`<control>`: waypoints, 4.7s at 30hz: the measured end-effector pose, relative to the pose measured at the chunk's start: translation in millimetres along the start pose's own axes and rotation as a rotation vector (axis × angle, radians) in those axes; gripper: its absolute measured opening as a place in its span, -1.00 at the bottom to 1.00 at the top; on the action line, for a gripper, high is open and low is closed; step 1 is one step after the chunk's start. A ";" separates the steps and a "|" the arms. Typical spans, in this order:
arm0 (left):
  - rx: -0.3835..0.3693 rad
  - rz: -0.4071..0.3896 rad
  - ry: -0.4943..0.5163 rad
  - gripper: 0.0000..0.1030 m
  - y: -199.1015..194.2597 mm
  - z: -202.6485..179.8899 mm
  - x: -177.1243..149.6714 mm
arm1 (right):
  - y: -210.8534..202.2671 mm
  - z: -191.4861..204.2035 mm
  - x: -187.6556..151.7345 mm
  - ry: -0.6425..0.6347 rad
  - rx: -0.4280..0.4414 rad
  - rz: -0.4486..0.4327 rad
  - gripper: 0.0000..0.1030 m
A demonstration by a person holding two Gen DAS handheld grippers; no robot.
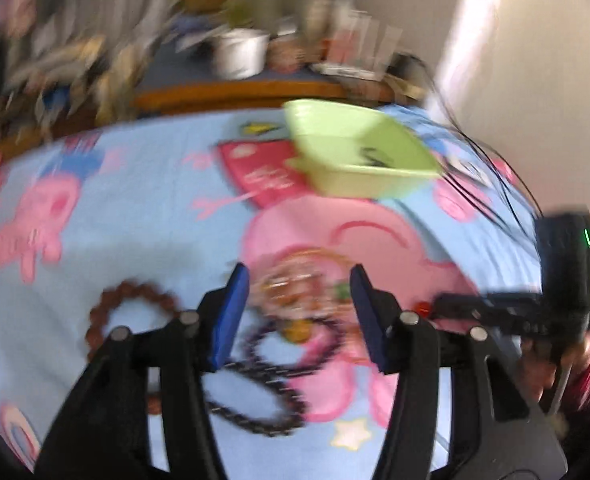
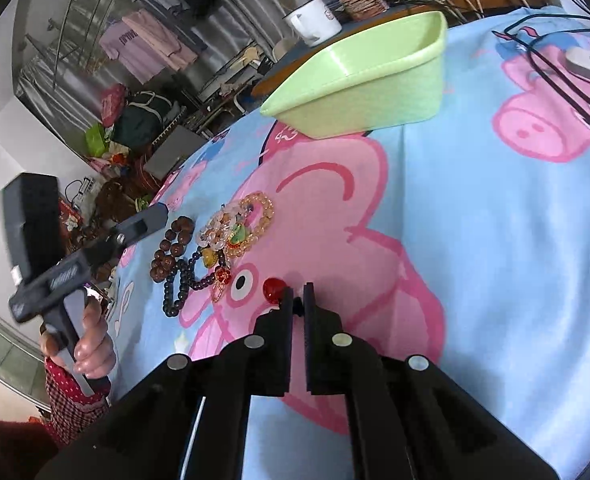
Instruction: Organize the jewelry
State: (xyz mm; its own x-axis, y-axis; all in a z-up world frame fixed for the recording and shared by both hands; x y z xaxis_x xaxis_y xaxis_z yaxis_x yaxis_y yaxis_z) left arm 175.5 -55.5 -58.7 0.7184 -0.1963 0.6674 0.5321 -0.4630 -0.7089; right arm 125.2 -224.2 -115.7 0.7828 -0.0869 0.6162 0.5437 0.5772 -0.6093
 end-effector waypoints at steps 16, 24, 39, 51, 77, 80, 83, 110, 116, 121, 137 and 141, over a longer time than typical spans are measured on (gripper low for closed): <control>0.014 0.122 0.199 -0.78 60.5 -28.2 -16.5 | -17.3 18.6 -2.8 -0.192 -0.061 -0.030 -0.72; -0.063 0.072 0.149 -0.83 19.7 -32.4 -27.7 | -16.1 34.7 -7.1 -0.280 -0.090 -0.015 -0.86; 0.019 0.046 0.075 0.18 -17.8 -23.4 -84.7 | -13.1 49.8 -15.3 -0.423 -0.194 0.011 -0.77; 0.010 0.118 0.109 -0.74 6.3 -36.8 -89.1 | 20.7 42.1 -10.9 -0.549 -0.274 0.093 -1.00; -0.149 0.095 0.045 -0.74 21.3 -40.1 -11.2 | 16.4 13.0 24.5 -0.232 -0.093 0.049 -0.47; -0.151 0.097 0.043 -0.74 23.3 -38.0 -12.2 | 22.4 23.0 17.7 -0.393 -0.238 0.070 -0.81; -0.152 0.098 0.048 -0.74 24.4 -38.4 -10.3 | 24.7 21.2 15.6 -0.430 -0.277 0.079 -1.00; -0.170 -0.005 -0.084 -0.38 59.4 -19.7 130.5 | -40.2 -19.2 137.7 -0.102 -0.136 -0.302 -0.92; -0.098 -0.020 -0.165 -0.38 7.8 39.0 72.1 | 2.2 14.3 82.1 -0.181 -0.047 -0.138 -0.96; -0.076 0.000 -0.208 -0.39 -15.3 62.5 17.1 | 37.0 43.1 47.3 -0.256 -0.016 0.003 -1.00; -0.086 0.166 -0.086 -0.38 28.0 28.2 -38.3 | 52.1 72.0 10.4 -0.371 -0.033 0.084 -1.00; -0.081 0.165 -0.094 -0.38 36.8 27.7 -31.5 | 57.4 76.3 7.2 -0.392 -0.025 0.103 -1.00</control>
State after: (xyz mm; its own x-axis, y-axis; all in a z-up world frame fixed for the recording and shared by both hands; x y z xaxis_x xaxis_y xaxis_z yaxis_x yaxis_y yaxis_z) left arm 184.9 -42.4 -112.1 0.8335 -0.1950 0.5170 0.3688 -0.5004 -0.7833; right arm 138.9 -129.7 -108.2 0.6618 0.2893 0.6916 0.4793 0.5462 -0.6870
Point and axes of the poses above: each gripper's, at about its wrist camera, not at the fingertips, and y roughly the way its jaws point, z to its left, x to its top, the point moved 7 cm from there along y, roughly the way its jaws point, and after that the axes turned 9 degrees about -y, right-handed, at the moved point
